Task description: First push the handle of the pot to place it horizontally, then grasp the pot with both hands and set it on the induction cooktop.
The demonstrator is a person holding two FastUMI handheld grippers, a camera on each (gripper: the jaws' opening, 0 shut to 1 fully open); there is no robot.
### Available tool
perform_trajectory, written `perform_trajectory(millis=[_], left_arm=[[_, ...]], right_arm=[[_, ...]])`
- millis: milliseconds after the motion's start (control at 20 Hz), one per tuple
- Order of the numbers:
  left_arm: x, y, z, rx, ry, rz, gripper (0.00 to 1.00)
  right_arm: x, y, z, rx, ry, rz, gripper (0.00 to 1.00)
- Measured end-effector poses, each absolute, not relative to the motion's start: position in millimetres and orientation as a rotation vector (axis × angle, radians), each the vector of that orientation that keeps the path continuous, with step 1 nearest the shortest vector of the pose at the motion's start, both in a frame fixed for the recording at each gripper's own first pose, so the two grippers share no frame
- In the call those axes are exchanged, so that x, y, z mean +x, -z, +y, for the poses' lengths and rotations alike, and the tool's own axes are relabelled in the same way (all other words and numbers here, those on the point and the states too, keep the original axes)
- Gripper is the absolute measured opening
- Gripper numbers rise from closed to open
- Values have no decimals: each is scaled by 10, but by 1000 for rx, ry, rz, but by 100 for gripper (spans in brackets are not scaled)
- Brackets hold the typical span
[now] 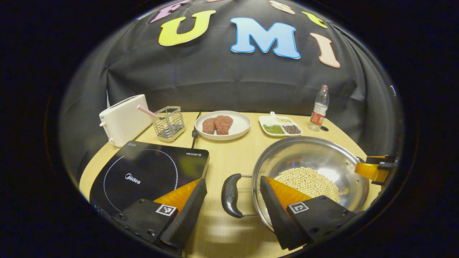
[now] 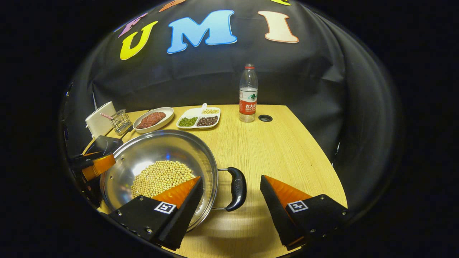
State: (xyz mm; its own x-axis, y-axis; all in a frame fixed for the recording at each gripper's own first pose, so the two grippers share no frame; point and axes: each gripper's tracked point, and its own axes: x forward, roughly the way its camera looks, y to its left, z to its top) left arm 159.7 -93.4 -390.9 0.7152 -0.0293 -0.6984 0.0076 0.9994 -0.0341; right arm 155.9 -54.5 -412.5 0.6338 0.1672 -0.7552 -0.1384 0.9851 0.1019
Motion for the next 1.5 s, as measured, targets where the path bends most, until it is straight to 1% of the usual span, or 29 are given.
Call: perform_trajectory(millis=[50,100,150,200,250,300,350,400,450,500,650,750,800,850,900,950,1000,1100,1150,1200,1250,1400,1450,1500], left_arm=[[1612,3928,-936,-29,22,779,98],[1613,3946,-934,-24,21,784,98],[1630,3971,-927,-19,19,787,97],[1644,3988,-943,-14,23,791,98],[1654,4006,-957,-10,26,794,97],[1649,4028,-966,-5,30,800,92],[1661,4054,-993,-11,43,805,96],[1649,4073,-1015,-15,47,812,96],[1656,4104,-1028,-24,53,818,91],[1636,4097,-1049,-34,59,821,87],[1638,4104,-1065,-27,62,824,72],[1642,4102,-1072,-19,67,824,71],[1636,4117,-1077,-20,70,826,66],[1637,4119,-1077,-21,74,825,65],[1639,4109,-1077,-22,75,826,64],[1645,4109,-1087,-16,75,824,67],[1652,4122,-1087,-12,75,824,65],[1653,4093,-1094,-4,78,818,65],[1649,4088,-1098,4,80,813,60],[1655,4079,-1109,6,84,811,64],[1652,4076,-1126,5,85,808,60],[1604,3965,-1193,12,92,795,60],[1600,3919,-1210,14,95,787,64],[1594,3879,-1213,17,99,781,60]], right_arm=[[1560,4157,-543,40,-176,875,97],[1562,4181,-519,49,-183,883,91],[1557,4181,-518,52,-183,888,91],[1570,4223,-505,55,-190,894,85],[1555,4241,-488,57,-195,902,81],[1568,4261,-486,51,-191,907,81],[1568,4247,-462,61,-197,905,84],[1577,4256,-468,52,-193,902,67],[1597,4284,-462,56,-191,899,67],[1577,4241,-470,61,-189,902,62],[1591,4260,-463,62,-190,904,62],[1587,4248,-472,68,-183,908,62],[1595,4273,-457,79,-179,915,57],[1588,4261,-462,74,-181,913,57],[1595,4266,-462,65,-182,911,57],[1574,4256,-455,63,-178,915,57],[1581,4241,-463,61,-178,913,51],[1577,4231,-470,53,-173,912,51],[1567,4239,-469,45,-174,917,51],[1562,4237,-479,42,-172,920,51],[1550,4233,-486,44,-172,925,51],[1551,4135,-526,34,-163,907,51],[1526,4115,-549,29,-161,905,51],[1508,4068,-565,30,-158,903,50]])
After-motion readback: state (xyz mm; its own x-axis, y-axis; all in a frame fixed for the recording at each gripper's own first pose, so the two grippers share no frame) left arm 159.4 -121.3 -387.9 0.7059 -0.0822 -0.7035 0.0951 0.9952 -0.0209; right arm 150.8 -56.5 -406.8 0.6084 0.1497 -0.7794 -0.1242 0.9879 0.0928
